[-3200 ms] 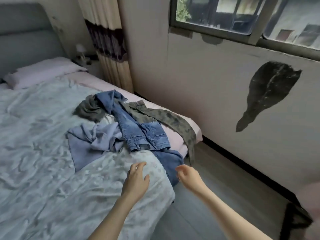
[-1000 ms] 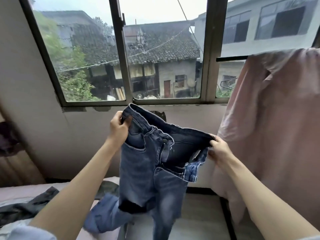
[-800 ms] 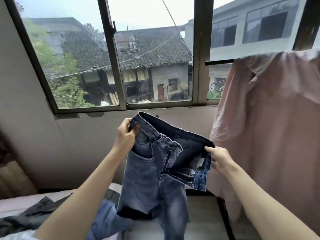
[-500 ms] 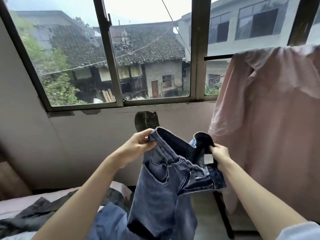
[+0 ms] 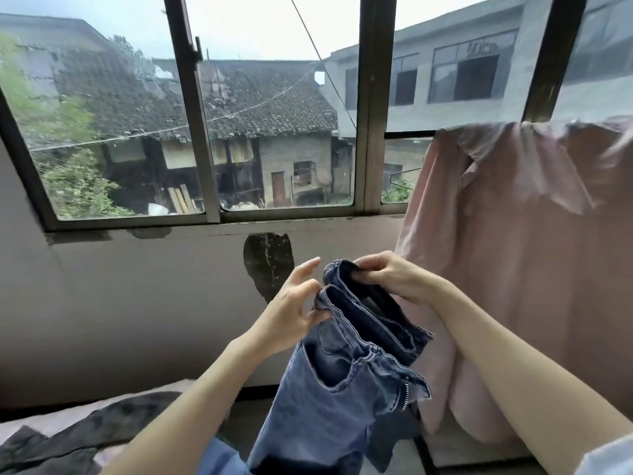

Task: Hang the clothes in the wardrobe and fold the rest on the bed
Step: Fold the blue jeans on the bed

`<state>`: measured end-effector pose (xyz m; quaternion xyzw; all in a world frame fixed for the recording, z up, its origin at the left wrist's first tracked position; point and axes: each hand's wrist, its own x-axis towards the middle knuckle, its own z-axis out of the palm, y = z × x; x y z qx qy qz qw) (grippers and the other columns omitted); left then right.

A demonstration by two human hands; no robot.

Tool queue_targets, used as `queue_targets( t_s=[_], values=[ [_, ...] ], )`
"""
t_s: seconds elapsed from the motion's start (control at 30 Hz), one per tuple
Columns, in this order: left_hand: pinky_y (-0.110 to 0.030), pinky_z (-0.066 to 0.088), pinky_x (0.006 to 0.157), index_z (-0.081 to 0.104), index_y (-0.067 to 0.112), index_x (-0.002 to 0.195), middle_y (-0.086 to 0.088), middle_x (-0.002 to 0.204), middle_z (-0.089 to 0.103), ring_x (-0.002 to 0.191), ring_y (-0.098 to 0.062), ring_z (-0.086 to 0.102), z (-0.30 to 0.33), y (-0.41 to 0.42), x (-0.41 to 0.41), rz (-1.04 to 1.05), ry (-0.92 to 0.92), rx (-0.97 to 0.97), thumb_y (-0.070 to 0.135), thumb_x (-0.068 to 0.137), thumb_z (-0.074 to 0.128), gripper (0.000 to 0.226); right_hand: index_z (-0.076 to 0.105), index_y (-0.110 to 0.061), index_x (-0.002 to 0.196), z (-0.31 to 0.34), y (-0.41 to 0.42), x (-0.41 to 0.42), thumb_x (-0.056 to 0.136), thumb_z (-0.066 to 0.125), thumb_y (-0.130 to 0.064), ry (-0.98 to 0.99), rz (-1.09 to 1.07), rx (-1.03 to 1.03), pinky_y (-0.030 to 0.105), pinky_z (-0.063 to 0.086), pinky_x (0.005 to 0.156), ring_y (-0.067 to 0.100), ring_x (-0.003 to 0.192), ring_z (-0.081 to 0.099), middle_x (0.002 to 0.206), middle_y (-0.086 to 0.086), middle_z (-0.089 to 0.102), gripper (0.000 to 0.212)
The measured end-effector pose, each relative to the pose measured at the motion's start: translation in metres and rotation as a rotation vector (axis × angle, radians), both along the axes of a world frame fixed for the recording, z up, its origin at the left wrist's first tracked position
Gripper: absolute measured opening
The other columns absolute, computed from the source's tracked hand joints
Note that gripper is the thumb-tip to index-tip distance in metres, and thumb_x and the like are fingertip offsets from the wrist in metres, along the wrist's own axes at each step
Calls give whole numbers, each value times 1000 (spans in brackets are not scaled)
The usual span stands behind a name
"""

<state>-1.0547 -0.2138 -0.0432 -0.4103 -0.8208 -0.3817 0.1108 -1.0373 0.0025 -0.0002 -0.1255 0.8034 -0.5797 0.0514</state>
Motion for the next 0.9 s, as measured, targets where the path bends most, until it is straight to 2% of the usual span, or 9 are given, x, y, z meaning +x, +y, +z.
queue_targets(
  t_s=[0.1, 0.2, 0.3, 0.37, 0.5, 0.6, 0.73, 0.83, 0.9],
  values=[
    [-29, 35, 106, 59, 12, 93, -8, 143, 42, 133, -21, 40, 0, 11, 6, -45, 52, 109, 2, 77, 74, 24, 72, -9, 101, 15, -18, 8, 89, 63, -9, 123, -35, 185, 21, 52, 65, 11, 70, 62, 83, 4, 71, 15],
    [-22, 41, 91, 53, 11, 83, -3, 121, 55, 109, -17, 55, 2, 18, 8, 13, 68, 218, 5, 75, 76, 25, 73, -10, 99, 24, -24, 16, 90, 60, -8, 221, -98, 252, 15, 50, 60, 4, 64, 61, 77, -3, 71, 16],
    [-11, 39, 79, 55, 11, 87, 0, 102, 55, 89, -4, 53, 0, 22, 6, 79, 90, 253, 10, 76, 77, 24, 66, -14, 103, 23, -17, 27, 92, 59, -18, 287, -126, 257, 12, 49, 70, 1, 77, 63, 92, 0, 70, 14],
    [-10, 39, 75, 58, 9, 91, 1, 96, 54, 82, -6, 52, 0, 26, 3, 122, 72, 277, 10, 78, 75, 21, 55, -22, 113, 17, -9, 34, 91, 61, -24, 232, -121, 261, 15, 51, 78, 8, 91, 63, 102, 0, 66, 23],
    [-23, 42, 76, 59, 9, 97, -3, 94, 57, 84, -17, 53, 8, 33, -3, 201, 5, 304, 10, 83, 69, 18, 42, -32, 121, 1, 4, 45, 84, 69, -30, 300, -206, 345, 17, 44, 92, 4, 106, 56, 114, -10, 55, 46],
    [-31, 47, 78, 57, 9, 97, -7, 93, 61, 86, -21, 57, 21, 41, -4, 229, -48, 324, 9, 84, 68, 17, 44, -33, 123, 1, 4, 50, 82, 70, -34, 354, -230, 415, 14, 42, 91, 2, 105, 57, 115, -14, 57, 48],
    [-36, 51, 82, 59, 11, 100, -7, 95, 66, 88, -22, 60, 35, 52, 6, 196, -146, 343, 8, 81, 71, 23, 62, -14, 114, 5, 2, 46, 87, 64, -14, 621, -515, 612, 30, 42, 92, 17, 102, 57, 107, -2, 62, 27],
    [-35, 51, 89, 58, 16, 107, -5, 105, 65, 96, -18, 61, 40, 50, 10, 138, -222, 294, 13, 78, 75, 34, 66, -13, 106, 4, 3, 46, 89, 60, -11, 665, -619, 645, 36, 35, 93, 19, 102, 55, 104, -3, 63, 19],
    [-36, 47, 97, 54, 16, 120, -2, 118, 59, 109, -16, 57, 43, 43, 9, 95, -309, 221, 21, 75, 79, 52, 65, -12, 110, 3, 5, 46, 90, 57, -9, 653, -609, 638, 38, 33, 95, 22, 102, 56, 106, -3, 62, 21]
  ],
)
